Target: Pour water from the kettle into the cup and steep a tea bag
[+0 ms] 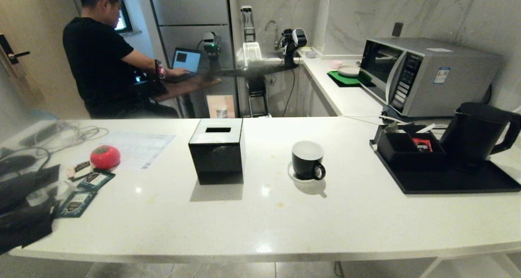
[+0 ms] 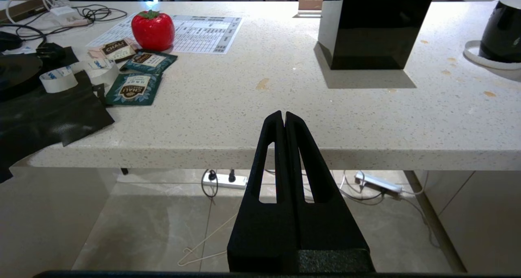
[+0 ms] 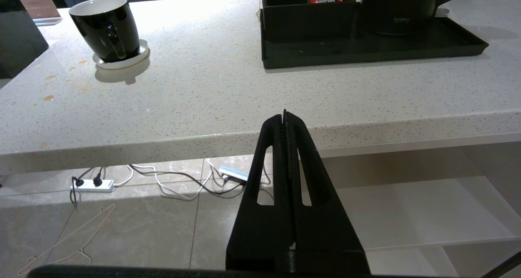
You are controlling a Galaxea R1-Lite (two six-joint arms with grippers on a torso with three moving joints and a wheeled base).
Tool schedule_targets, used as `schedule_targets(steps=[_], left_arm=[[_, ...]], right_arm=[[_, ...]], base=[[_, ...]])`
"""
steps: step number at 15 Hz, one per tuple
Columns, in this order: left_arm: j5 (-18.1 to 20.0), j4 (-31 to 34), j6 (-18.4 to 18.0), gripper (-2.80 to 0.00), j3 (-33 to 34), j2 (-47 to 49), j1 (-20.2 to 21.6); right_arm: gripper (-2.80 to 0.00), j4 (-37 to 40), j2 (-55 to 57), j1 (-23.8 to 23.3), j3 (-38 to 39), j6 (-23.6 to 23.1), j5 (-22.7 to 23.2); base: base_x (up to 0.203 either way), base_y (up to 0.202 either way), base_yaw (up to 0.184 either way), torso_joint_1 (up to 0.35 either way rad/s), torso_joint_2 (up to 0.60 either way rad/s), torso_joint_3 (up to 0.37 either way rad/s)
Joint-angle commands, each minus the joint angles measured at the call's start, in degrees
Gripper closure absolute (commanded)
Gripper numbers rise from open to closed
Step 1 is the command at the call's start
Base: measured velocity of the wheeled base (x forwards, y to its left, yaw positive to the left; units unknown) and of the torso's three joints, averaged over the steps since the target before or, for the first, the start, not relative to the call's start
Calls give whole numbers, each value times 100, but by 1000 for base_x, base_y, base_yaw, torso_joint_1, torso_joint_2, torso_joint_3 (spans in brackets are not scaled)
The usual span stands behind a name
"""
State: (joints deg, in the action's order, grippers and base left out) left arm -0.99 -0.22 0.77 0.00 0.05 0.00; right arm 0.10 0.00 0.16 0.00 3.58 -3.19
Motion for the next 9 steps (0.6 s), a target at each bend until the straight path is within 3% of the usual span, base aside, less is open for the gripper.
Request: schedule_targets(steps=[1, 9], left_arm=[[11, -12, -6, 0, 0, 4, 0], [20, -4, 2, 0, 0, 4, 0]], right_arm=[[0, -1, 9, 2, 0, 2, -4], [0, -1, 9, 2, 0, 2, -2]], base=[[0, 0, 0, 0, 0, 0], [0, 0, 0, 0, 0, 0]])
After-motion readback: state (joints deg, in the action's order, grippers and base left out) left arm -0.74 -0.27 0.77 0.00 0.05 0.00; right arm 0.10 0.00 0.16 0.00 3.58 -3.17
